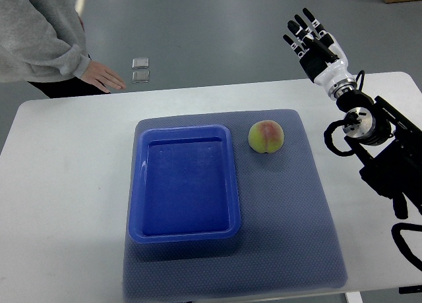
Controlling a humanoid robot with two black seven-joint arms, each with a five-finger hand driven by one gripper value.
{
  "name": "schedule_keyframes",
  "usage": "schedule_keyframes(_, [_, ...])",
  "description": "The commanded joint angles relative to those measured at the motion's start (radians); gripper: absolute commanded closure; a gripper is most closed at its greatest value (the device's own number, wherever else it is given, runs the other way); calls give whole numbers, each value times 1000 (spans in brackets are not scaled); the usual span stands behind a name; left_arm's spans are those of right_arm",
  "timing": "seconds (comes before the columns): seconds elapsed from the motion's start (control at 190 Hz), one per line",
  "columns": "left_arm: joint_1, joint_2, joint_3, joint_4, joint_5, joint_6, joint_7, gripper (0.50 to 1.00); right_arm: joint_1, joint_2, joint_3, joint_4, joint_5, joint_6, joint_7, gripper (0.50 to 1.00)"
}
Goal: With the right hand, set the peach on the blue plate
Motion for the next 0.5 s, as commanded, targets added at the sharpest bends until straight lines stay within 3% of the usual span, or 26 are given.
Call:
schedule_keyframes(0.0, [0, 0, -1, 1, -2, 0, 0, 500, 2, 0, 2, 1, 4, 0, 0, 570])
schedule_keyframes(0.325, [-1, 0, -2, 0, -3, -6, 0, 500, 5, -3, -6, 6, -11, 16, -2, 570])
schedule_keyframes(0.404, [-1, 0, -1, 0, -3, -6, 0, 500, 11, -21, -40, 6, -28, 23, -3, 570])
schedule_keyframes(0.493, [-1, 0, 1, 0, -3, -6, 0, 500, 51, -104, -204, 66, -144, 24, -48, 570])
